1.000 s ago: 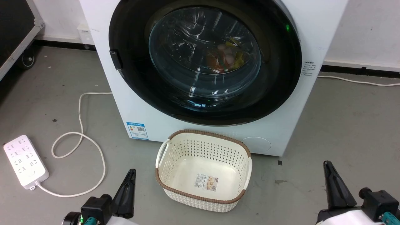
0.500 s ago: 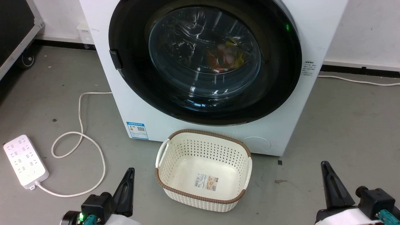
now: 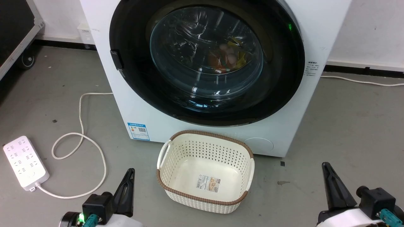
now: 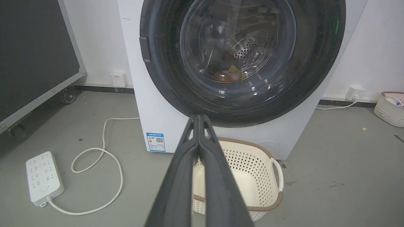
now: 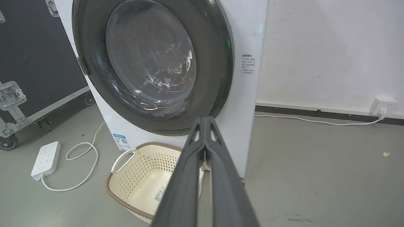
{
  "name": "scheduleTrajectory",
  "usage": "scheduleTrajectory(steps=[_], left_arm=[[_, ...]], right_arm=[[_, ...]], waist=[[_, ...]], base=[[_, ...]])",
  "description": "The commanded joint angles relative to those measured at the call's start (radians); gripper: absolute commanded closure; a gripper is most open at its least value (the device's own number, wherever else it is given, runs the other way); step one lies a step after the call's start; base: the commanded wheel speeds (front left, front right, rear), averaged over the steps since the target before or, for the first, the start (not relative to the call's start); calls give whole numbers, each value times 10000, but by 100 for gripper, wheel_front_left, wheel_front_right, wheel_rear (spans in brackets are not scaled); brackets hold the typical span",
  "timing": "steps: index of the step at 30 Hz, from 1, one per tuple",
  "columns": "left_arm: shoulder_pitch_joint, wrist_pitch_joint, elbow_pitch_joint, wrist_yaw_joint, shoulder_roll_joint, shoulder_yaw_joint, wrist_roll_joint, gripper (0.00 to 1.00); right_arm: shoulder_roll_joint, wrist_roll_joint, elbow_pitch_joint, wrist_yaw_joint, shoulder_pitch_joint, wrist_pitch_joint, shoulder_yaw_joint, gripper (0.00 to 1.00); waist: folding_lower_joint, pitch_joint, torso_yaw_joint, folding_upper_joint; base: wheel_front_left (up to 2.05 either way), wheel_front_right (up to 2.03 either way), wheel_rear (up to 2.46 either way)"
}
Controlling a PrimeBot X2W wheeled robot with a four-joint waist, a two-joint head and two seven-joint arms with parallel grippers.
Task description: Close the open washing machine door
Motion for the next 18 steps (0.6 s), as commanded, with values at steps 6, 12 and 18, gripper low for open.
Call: scheduleTrajectory(steps=[6,12,18], left_arm=[[-134,163,-125,118,-42,65,149,100],[-153,285,-192,177,-59,97,226,100],[-173,408,-259,238,-77,128,303,100]], right_arm=[[13,-160,-113,-3,-154,157,26,100],[15,-236,-155,-3,-178,279,47,100],[17,-312,-197,-3,-202,402,68,100]], waist=[[-1,6,-8,0],[-1,12,-15,0],[-1,19,-22,0]], base=[[0,0,0],[0,0,0],[0,0,0]])
